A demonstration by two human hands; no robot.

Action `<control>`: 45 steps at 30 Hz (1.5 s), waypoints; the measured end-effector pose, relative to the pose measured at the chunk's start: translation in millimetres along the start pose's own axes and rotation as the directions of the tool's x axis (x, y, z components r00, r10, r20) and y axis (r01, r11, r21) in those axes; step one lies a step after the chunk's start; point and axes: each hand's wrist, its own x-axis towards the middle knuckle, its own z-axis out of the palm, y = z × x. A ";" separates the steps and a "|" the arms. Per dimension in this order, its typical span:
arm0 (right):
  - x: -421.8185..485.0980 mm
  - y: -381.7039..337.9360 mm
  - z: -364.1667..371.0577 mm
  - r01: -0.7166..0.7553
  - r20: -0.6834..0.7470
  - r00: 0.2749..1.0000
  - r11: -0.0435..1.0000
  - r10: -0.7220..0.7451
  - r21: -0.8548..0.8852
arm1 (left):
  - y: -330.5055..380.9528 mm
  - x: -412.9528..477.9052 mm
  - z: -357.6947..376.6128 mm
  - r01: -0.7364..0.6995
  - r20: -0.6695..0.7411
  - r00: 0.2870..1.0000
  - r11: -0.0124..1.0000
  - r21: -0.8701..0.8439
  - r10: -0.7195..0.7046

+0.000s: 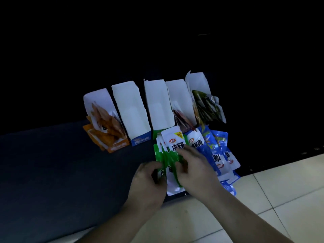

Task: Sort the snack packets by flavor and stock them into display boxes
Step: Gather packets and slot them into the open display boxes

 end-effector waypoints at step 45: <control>-5.3 -20.3 12.5 0.044 -0.026 0.999 0.900 -0.037 0.435 | 34.4 -14.5 -37.9 0.172 0.067 0.985 0.886 -0.431 -0.158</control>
